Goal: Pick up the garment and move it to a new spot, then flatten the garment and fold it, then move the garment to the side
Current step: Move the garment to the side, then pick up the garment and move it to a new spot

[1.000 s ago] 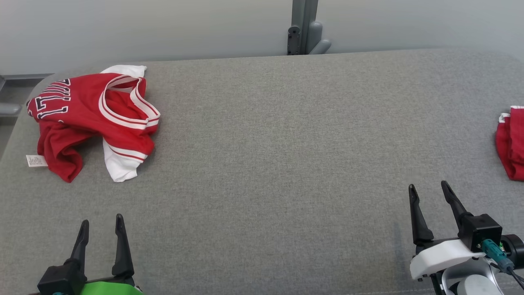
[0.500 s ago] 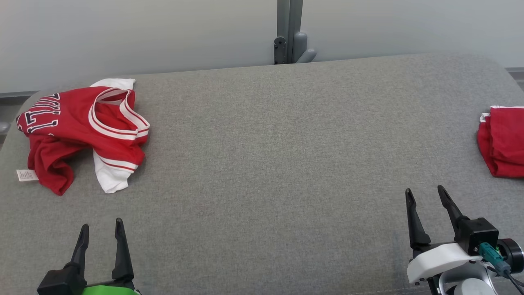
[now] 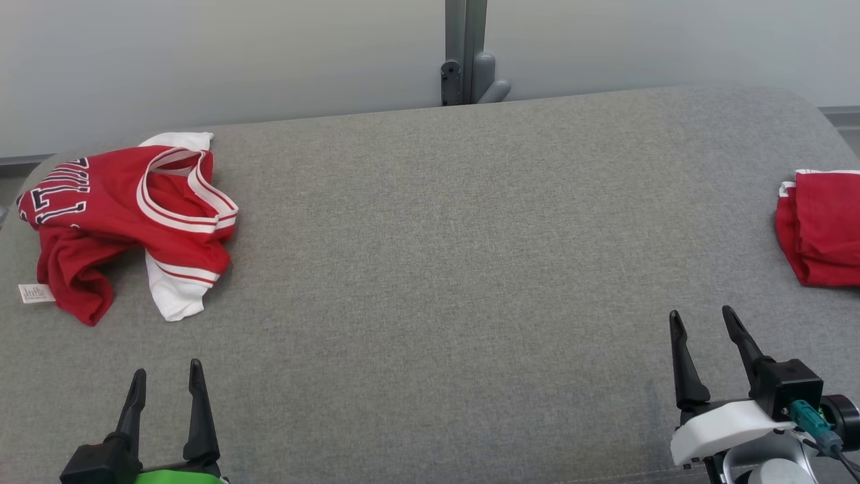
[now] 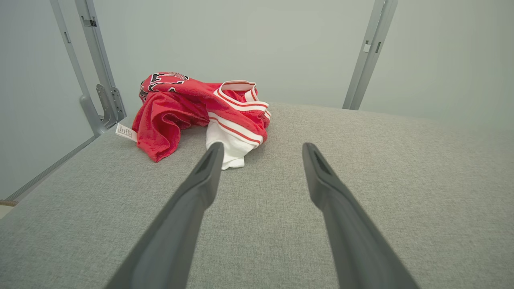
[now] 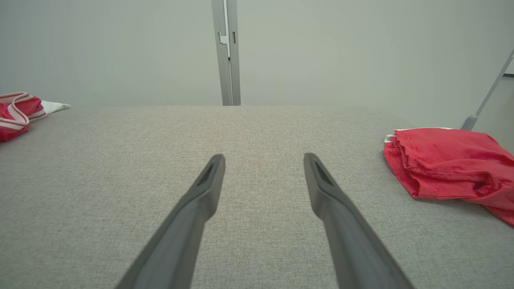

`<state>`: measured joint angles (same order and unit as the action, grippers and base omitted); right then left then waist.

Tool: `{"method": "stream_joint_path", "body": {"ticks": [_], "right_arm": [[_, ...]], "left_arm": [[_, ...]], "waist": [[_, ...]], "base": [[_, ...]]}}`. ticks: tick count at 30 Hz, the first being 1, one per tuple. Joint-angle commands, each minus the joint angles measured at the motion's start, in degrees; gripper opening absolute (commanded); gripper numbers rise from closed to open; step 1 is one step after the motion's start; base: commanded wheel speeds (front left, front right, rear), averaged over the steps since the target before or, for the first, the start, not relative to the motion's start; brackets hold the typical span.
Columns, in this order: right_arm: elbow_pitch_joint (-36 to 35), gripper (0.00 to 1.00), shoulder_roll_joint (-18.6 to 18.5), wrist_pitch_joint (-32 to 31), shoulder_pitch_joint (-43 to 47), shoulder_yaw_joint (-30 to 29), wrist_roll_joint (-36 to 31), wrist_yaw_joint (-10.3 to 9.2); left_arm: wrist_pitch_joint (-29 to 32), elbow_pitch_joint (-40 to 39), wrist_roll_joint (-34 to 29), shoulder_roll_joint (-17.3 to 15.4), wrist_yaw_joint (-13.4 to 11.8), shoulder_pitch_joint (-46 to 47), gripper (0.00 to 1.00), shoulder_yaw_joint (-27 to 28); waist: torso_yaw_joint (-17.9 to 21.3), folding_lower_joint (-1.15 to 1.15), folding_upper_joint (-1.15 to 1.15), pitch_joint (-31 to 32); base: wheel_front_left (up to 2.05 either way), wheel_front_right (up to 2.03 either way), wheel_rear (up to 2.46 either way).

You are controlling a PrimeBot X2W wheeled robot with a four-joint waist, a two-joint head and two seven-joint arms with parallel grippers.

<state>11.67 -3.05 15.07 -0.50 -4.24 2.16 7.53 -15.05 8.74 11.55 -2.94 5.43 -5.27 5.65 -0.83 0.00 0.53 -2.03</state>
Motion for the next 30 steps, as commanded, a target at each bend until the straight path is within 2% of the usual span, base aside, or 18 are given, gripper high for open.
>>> {"method": "stream_joint_path", "body": {"ticks": [1, 8, 13, 18, 26, 30], "right_arm": [[-0.3, 1.00, 0.0, 0.2, 0.3, -0.2, -0.1, -0.08], [0.1, 1.00, -0.1, 0.2, 0.4, 0.3, 0.3, -0.08], [-0.1, 1.00, -0.4, 0.2, 0.3, -0.1, 0.6, -0.08], [-0.2, 1.00, -0.4, 0.2, 1.1, 0.4, 0.9, -0.08], [0.2, 1.00, -0.8, 0.2, 0.9, 1.9, 1.2, -0.08], [0.7, 1.00, -0.8, 0.2, 0.4, 3.1, 1.4, -0.08]], "left_arm": [[-0.1, -0.1, 0.0, 0.0, 0.1, -0.3, 1.00, 0.2], [-0.1, -0.3, 0.4, 0.0, -0.3, 0.1, 1.00, 0.6], [-0.1, -0.5, 0.1, 0.0, -0.3, 0.7, 1.00, 0.9], [-0.1, -1.0, 0.3, 0.0, -0.4, 0.3, 1.00, 1.7], [-0.1, -1.3, 0.7, 0.0, -0.7, -0.8, 1.00, 2.6], [-0.1, -1.6, 1.1, 0.0, -1.0, -1.5, 1.00, 3.4]], "waist": [[-0.1, 0.00, -0.53, 0.0], [-0.7, 0.00, -0.53, -0.2], [-3.1, 0.00, -0.53, 0.1], [-7.8, 0.00, -0.53, 0.8], [-17.3, 0.00, -0.53, 0.9], [-20.6, 0.00, -0.53, 1.2]], "base": [[0.00, 0.00, 0.00], [0.00, 0.00, 0.00], [0.00, 0.00, 0.00], [0.00, 0.00, 0.00], [0.00, 0.00, 0.00], [0.00, 0.00, 0.00]]}}
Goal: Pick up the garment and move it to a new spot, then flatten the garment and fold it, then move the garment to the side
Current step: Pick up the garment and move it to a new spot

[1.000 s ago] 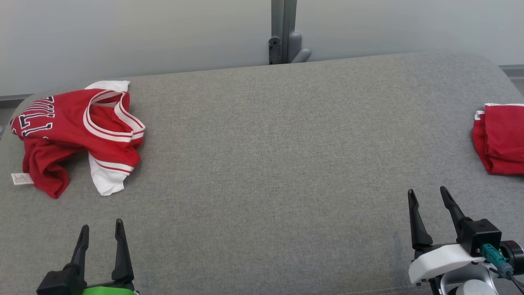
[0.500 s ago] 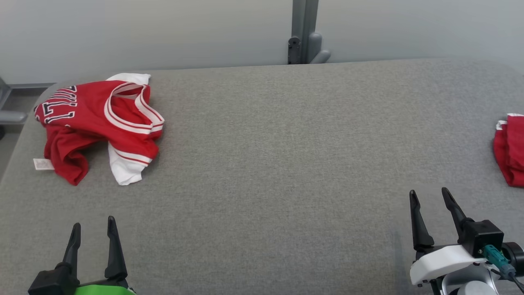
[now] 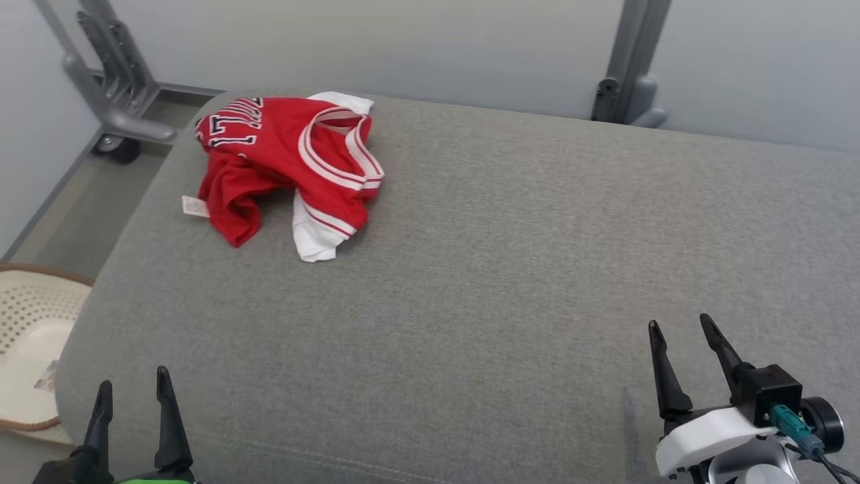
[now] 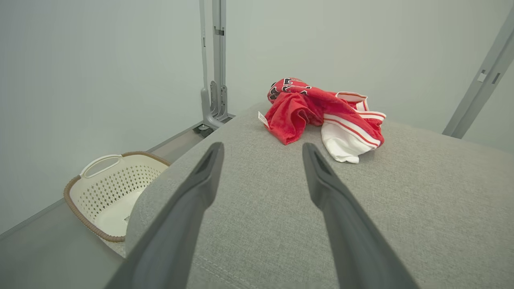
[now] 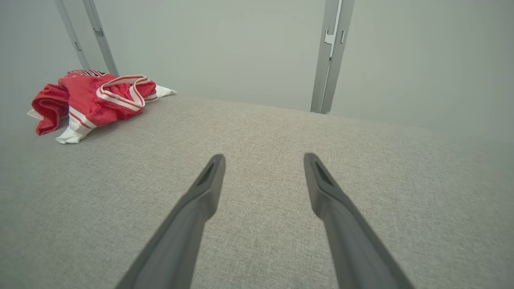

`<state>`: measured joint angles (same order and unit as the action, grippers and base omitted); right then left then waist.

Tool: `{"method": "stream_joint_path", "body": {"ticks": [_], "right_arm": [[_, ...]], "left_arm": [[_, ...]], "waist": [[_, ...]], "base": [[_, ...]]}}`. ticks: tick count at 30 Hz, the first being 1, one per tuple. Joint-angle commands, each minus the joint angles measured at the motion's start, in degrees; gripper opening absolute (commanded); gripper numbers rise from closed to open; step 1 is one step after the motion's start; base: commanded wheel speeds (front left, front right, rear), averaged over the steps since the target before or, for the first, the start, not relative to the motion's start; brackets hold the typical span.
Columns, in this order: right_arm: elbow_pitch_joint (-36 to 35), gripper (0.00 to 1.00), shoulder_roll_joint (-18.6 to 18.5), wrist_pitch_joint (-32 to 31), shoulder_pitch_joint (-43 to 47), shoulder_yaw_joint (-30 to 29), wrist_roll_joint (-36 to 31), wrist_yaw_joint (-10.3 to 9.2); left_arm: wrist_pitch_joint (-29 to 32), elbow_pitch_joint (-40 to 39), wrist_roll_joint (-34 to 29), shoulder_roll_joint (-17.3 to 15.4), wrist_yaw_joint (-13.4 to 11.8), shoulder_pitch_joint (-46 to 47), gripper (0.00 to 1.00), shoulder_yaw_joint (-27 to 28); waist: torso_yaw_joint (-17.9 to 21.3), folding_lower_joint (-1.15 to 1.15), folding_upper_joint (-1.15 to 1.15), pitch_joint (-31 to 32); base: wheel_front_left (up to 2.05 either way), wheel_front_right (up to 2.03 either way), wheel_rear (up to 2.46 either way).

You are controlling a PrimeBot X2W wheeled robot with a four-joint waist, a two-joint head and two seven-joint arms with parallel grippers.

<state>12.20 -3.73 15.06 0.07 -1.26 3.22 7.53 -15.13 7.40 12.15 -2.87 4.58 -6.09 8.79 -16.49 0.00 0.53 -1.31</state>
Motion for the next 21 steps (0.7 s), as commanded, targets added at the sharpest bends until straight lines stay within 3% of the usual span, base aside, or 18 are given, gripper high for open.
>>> {"method": "stream_joint_path", "body": {"ticks": [1, 6, 13, 18, 21], "right_arm": [[0.2, 1.00, -0.1, 0.2, -0.3, 0.4, 0.3, -0.08], [0.7, 1.00, 0.0, 0.2, -1.0, 1.7, 0.6, -0.08], [0.1, 1.00, -1.0, 0.2, -1.4, 1.5, 0.6, -0.08], [-1.1, 1.00, -2.1, 0.2, -3.1, 0.6, 0.3, -0.08], [-3.2, 1.00, -4.3, 0.2, -7.2, 0.1, -0.2, -0.08]], "left_arm": [[0.0, -0.3, 0.5, -0.1, -0.1, -0.8, 1.00, 0.5], [0.0, -0.6, 0.6, -0.1, 0.1, -1.7, 1.00, 1.5], [0.0, -1.6, 1.1, -0.1, -0.6, -1.2, 1.00, 1.4], [0.0, -1.6, 2.0, -0.1, -0.4, 1.9, 1.00, 0.4], [0.0, -0.5, 3.4, -0.1, -0.1, 7.7, 1.00, -2.0]], "waist": [[-5.4, 0.00, -0.53, 0.6], [-6.2, 0.00, -0.53, 0.8], [-4.1, 0.00, -0.53, -1.6], [-2.2, 0.00, -0.53, -5.9], [-0.1, 0.00, -0.53, -14.3]], "base": [[0.00, 0.00, 0.00], [0.00, 0.00, 0.00], [0.00, 0.00, 0.00], [0.00, 0.00, 0.00], [0.00, 0.00, 0.00]]}}
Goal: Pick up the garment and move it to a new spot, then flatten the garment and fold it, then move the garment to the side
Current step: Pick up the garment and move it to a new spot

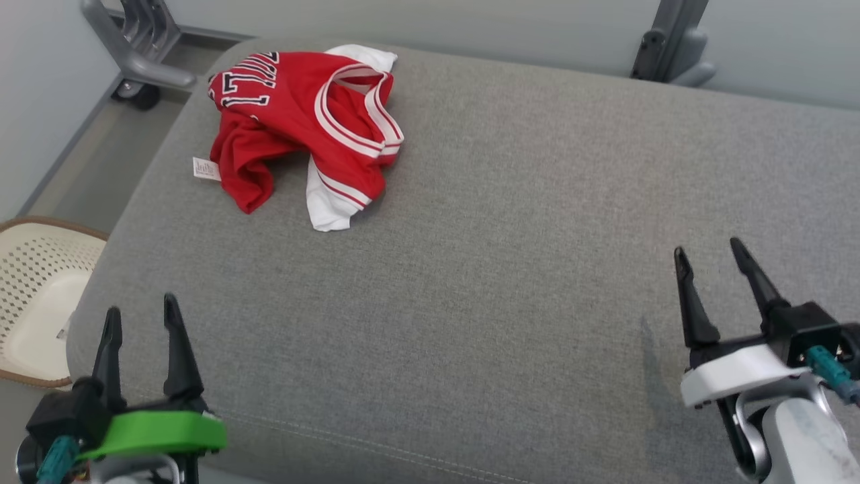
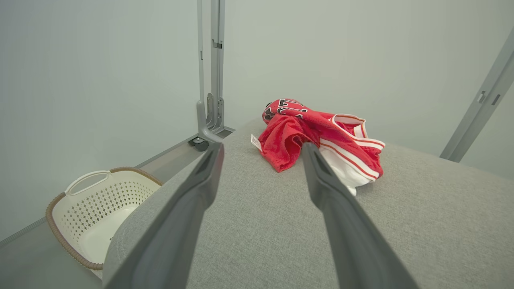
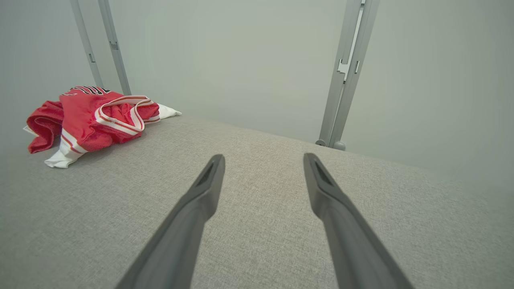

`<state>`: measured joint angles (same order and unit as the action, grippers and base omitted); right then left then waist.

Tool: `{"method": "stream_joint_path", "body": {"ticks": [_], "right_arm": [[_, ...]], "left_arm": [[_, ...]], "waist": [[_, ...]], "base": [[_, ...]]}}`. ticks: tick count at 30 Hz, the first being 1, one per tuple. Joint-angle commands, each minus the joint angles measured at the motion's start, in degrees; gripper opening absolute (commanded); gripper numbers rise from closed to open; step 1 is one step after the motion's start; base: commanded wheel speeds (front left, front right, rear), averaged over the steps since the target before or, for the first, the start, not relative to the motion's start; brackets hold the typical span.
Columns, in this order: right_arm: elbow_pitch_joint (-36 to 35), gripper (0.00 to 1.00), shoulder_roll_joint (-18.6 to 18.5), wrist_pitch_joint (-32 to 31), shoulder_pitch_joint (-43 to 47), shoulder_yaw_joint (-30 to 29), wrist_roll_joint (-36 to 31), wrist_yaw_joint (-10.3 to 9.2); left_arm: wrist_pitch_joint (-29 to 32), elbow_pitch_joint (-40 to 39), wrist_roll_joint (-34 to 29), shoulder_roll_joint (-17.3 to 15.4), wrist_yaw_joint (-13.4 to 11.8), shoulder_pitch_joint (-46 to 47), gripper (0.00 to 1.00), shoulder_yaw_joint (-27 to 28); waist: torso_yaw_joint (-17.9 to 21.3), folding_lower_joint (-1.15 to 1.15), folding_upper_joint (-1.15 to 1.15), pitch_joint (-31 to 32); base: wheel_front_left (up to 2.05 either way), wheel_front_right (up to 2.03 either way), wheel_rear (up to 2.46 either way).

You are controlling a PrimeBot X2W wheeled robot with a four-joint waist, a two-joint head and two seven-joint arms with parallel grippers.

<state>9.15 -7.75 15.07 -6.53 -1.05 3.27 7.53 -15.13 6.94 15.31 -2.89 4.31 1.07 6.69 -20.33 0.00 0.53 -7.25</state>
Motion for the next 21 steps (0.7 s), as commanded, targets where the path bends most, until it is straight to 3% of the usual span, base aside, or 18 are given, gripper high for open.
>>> {"method": "stream_joint_path", "body": {"ticks": [1, 11, 16, 21], "right_arm": [[-0.5, 1.00, -0.9, 0.2, -1.6, 0.0, -0.2, -0.08], [-5.3, 1.00, -4.3, 0.2, -11.9, 0.3, 1.4, -0.08], [-7.0, 1.00, -4.0, 0.2, -14.5, 1.5, 1.9, -0.08], [-8.2, 1.00, -3.3, 0.2, -15.5, 2.1, 2.3, -0.08]], "left_arm": [[0.0, 0.6, 0.2, 0.0, 0.2, 2.6, 1.00, -0.6], [0.0, 10.8, 0.0, -1.9, 1.7, 26.8, 1.00, -1.9], [0.3, 17.9, 1.8, -4.8, 2.2, 37.9, 1.00, -0.5], [4.6, 26.3, 4.3, -7.9, 1.9, 46.7, 1.00, 0.8]], "waist": [[4.2, 0.00, -0.53, -10.5], [10.4, 0.00, -0.53, -28.1], [13.3, 0.00, -0.53, -31.7], [15.7, 0.00, -0.53, -32.4]], "base": [[0.00, 0.00, 0.00], [0.00, 0.00, 0.00], [0.00, 0.00, 0.00], [0.00, 0.00, 0.00]]}}
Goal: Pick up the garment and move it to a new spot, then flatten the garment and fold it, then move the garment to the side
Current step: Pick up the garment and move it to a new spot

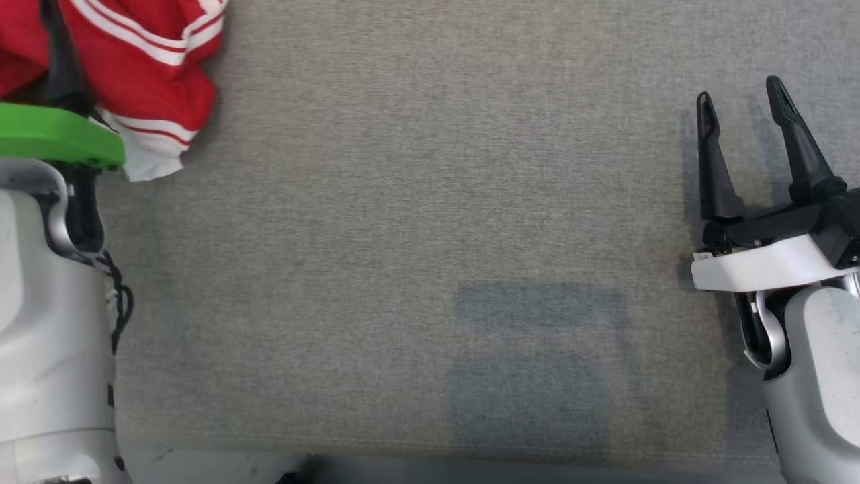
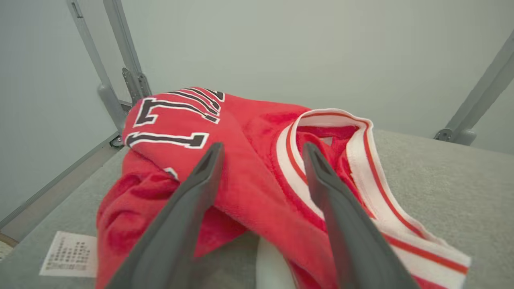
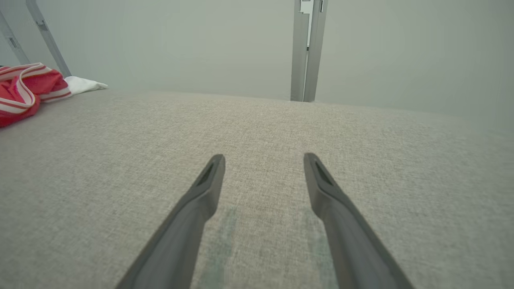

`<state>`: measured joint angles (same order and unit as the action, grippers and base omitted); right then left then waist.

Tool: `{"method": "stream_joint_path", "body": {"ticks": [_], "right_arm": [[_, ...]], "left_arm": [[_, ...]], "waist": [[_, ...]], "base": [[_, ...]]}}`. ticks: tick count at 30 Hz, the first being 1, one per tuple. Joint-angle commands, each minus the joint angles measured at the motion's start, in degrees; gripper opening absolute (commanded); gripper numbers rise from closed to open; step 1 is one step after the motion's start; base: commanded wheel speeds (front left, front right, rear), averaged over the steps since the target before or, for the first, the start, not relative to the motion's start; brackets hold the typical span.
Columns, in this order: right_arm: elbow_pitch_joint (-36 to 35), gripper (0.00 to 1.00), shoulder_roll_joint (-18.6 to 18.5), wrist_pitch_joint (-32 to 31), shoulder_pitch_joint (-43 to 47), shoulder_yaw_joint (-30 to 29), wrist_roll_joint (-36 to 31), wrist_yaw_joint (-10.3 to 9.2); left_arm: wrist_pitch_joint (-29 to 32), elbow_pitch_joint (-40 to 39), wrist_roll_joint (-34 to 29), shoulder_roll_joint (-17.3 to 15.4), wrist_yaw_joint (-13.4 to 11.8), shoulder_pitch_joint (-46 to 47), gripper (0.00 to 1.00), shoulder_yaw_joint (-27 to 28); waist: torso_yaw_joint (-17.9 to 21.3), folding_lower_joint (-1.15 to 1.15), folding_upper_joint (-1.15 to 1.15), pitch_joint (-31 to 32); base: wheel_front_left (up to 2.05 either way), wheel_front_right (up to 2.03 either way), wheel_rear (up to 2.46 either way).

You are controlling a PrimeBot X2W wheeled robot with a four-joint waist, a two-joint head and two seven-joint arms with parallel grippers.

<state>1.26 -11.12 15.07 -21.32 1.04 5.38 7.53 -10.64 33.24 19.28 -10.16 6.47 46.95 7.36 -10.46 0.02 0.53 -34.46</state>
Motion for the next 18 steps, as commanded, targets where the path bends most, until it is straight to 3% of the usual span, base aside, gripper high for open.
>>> {"method": "stream_joint_path", "body": {"ticks": [1, 7, 8, 9, 18], "right_arm": [[-0.5, 1.00, 0.2, 0.2, -0.8, 0.1, 0.2, -0.08], [-0.9, 1.00, 0.8, 0.2, -1.5, 1.2, 0.6, -0.08], [-0.9, 1.00, 0.9, 0.2, -1.5, 1.2, 0.6, -0.08], [-0.9, 1.00, 1.1, 0.2, -1.4, 1.1, 0.7, -0.08], [0.1, 1.00, 2.9, 0.2, 2.1, -0.6, 0.7, -0.08]], "left_arm": [[1.6, 1.9, 0.6, -1.3, -0.4, 2.2, 1.00, 0.3], [9.0, 13.1, 1.2, -4.8, -0.7, 8.2, 1.00, 0.4], [10.1, 15.0, 1.1, -5.1, -0.4, 8.5, 0.27, -0.1], [11.0, 16.5, 0.7, -5.3, -0.1, 8.5, 0.00, -1.0], [5.8, 19.6, 1.4, -4.4, 1.2, 5.6, 0.00, -5.5]], "waist": [[6.2, -0.02, -0.53, -5.2], [8.7, -0.02, -0.53, -5.3], [9.0, -0.02, -0.53, -5.2], [9.3, -0.02, -0.53, -5.0], [8.7, -0.02, -0.53, 1.5]], "base": [[0.00, 0.00, 0.00], [0.00, 0.00, 0.00], [0.00, 0.00, 0.00], [0.00, 0.00, 0.00], [0.00, 0.00, 0.00]]}}
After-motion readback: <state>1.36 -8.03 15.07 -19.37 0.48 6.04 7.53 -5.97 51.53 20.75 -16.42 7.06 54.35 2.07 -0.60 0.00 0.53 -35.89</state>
